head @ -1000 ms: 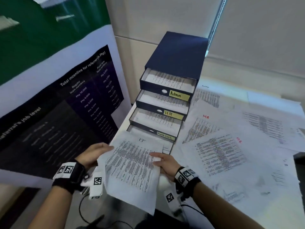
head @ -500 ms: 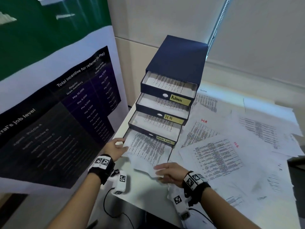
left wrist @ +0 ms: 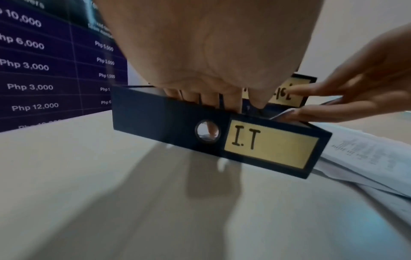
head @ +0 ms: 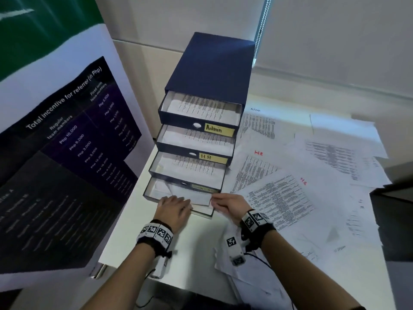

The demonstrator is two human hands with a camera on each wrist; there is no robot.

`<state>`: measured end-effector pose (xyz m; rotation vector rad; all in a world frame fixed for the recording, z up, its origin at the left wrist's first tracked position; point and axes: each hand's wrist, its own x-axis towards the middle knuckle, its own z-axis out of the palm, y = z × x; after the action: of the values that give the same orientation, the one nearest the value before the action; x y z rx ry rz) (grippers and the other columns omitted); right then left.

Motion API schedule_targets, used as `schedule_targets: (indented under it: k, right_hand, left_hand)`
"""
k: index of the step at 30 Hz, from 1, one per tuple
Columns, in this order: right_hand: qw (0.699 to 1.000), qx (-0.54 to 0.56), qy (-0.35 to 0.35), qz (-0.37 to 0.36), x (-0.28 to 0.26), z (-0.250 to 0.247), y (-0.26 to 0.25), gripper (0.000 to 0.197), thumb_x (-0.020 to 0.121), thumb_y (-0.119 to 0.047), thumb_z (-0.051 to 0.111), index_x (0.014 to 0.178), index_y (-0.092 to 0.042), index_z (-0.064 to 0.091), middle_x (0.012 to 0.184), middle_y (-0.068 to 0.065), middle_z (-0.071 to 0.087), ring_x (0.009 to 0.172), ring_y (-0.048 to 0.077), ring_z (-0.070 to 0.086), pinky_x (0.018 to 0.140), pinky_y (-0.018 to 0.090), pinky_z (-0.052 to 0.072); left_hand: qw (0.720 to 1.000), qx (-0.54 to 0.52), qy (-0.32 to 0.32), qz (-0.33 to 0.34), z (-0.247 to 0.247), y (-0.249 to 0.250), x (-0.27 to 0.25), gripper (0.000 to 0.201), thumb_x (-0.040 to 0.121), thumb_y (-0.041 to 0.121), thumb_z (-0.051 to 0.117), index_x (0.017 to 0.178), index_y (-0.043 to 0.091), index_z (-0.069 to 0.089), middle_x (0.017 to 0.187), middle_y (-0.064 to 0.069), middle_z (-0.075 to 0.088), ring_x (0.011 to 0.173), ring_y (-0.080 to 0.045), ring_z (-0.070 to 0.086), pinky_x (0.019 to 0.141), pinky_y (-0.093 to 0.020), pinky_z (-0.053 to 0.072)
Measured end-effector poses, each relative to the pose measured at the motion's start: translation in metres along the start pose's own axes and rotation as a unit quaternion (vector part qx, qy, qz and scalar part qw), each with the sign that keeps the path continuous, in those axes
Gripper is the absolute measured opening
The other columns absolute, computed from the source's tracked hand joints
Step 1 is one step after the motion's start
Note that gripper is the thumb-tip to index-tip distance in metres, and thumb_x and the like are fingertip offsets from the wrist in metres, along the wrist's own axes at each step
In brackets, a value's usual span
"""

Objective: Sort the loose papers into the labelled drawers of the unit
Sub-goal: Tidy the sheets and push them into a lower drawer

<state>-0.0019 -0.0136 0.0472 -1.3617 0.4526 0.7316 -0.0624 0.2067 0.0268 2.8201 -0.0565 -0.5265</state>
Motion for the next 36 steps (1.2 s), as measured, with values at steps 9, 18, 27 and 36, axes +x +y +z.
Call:
schedule_targets:
  k: [9, 18, 27, 36]
  right_hand:
    - [0.871, -0.268, 0.393, 0.120, -0.017, -0.220, -0.010, 0.071, 0.075, -0.035, 0.082, 0.135, -0.014, 0.050, 0.142, 0.018, 0.038, 0.106, 0.039, 0.060, 0.095, 0.047, 0.051]
    - [0.879, -0.220, 0.401, 0.133, -0.002, -0.281, -0.003, 0.100, 0.064, -0.048, 0.087, 0.142, -0.017, 0.033, 0.142, 0.026, 0.039, 0.116, 0.044, 0.055, 0.090, 0.044, 0.050]
    - [0.908, -0.248, 0.336, 0.016, 0.005, -0.280, -0.010, 0.058, 0.076, -0.022, 0.082, 0.129, -0.014, 0.060, 0.105, 0.009, 0.064, 0.094, 0.024, 0.065, 0.090, 0.029, 0.051]
    - [0.918, -0.254, 0.303, -0.020, 0.013, -0.270, -0.008, 0.056, 0.075, -0.029, 0.082, 0.122, -0.010, 0.062, 0.124, 0.013, 0.049, 0.090, 0.019, 0.055, 0.095, 0.024, 0.046]
  left_hand:
    - [0.968, -0.206, -0.026, 0.143, -0.045, 0.107, 0.032, 0.013, 0.093, 0.024, 0.061, 0.094, 0.024, 0.074, 0.086, 0.007, 0.071, 0.079, -0.010, 0.063, 0.069, -0.025, 0.047]
    - [0.961, -0.269, -0.028, -0.052, 0.003, 0.190, 0.124, 0.066, 0.089, 0.020, 0.069, 0.148, 0.012, 0.041, 0.149, -0.012, 0.037, 0.135, -0.028, 0.043, 0.114, -0.033, 0.034]
    - [0.940, -0.286, -0.003, -0.185, 0.016, 0.215, 0.162, 0.084, 0.075, 0.053, 0.079, 0.142, 0.013, 0.046, 0.138, -0.011, 0.045, 0.125, -0.030, 0.050, 0.106, -0.039, 0.044]
    - [0.934, -0.337, -0.010, -0.121, 0.011, 0.239, 0.156, 0.075, 0.089, 0.029, 0.073, 0.149, 0.002, 0.037, 0.155, -0.013, 0.040, 0.144, -0.027, 0.037, 0.116, -0.032, 0.030]
